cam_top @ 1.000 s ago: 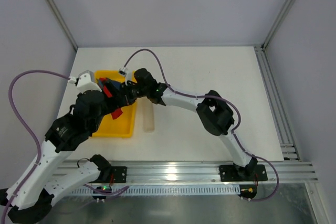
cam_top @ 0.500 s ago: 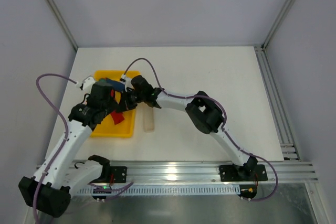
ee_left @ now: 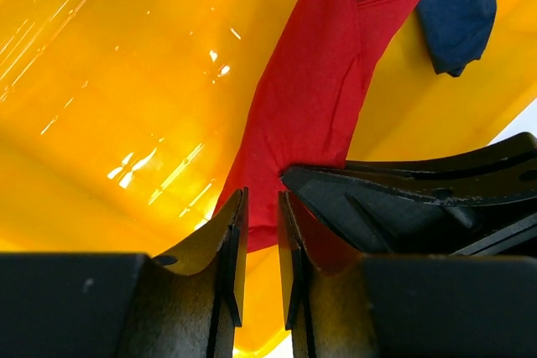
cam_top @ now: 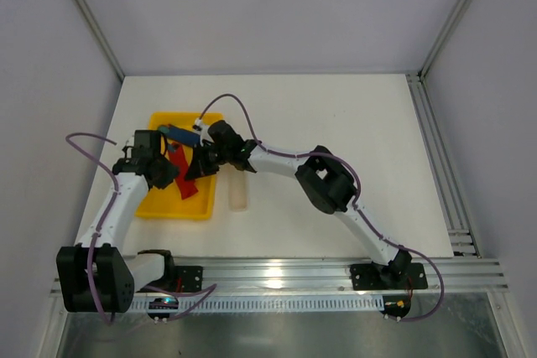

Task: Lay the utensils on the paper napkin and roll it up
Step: Place the utensils in the bin.

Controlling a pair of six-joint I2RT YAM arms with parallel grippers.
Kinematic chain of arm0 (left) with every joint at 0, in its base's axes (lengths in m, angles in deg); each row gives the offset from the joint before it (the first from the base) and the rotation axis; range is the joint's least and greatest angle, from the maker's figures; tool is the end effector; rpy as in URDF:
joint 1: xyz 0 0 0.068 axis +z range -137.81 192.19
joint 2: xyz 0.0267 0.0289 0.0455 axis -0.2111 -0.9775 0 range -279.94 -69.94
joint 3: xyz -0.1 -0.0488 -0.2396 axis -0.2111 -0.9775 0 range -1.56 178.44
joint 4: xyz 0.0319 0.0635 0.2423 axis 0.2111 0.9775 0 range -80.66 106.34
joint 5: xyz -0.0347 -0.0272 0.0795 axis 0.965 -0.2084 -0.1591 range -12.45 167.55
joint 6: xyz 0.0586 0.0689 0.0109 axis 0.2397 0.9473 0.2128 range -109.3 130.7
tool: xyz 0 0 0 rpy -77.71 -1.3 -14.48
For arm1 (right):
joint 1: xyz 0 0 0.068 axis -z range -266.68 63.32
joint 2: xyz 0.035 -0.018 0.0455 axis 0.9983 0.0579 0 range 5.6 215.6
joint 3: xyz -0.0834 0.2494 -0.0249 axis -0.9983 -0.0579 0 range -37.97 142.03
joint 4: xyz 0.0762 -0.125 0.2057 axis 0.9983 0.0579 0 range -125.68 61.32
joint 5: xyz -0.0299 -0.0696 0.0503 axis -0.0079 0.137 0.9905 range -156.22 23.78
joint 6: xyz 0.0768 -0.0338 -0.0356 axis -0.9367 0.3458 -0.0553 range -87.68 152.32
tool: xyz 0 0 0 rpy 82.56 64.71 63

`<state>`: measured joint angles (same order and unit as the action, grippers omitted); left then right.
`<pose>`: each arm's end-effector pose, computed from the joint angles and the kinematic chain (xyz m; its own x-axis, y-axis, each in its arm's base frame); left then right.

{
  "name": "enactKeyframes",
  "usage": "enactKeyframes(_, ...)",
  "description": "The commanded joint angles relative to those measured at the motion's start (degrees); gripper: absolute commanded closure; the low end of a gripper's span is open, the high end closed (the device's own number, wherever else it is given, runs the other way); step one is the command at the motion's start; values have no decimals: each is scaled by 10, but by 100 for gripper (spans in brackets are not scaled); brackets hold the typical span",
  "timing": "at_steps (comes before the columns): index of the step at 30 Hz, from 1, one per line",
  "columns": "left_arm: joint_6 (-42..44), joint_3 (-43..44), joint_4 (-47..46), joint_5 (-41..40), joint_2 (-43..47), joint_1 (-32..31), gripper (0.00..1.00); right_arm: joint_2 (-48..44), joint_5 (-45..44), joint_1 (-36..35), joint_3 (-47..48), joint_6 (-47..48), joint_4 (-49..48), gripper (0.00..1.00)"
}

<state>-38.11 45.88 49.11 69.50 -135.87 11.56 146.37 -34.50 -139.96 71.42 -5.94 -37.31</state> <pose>0.2398 0.0088 0.1970 -0.5127 -0.7396 -0.4362 -0.6813 0.6595 -0.3175 0.3090 0.4860 0.1323 -0.8243 -0.2239 -0.5201 -0.5658 0.3585 0.7425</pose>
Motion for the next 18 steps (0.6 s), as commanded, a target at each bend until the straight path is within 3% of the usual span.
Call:
enactKeyframes(1,11,12,-30,-16,1,20,76,-3,-11,-5,16,-30,9,95)
enactKeyframes(7,8,15,-34,-8,-31,58,82,-13,-46,-13,29,-53,7,95)
enactKeyframes(11,-7,11,-45,-18,-8,70,79,-10,-90,-20,59,-76,37,96)
enactKeyframes(18,-15,30,-52,-9,-25,72,78,23,-83,-24,99,-89,45,96)
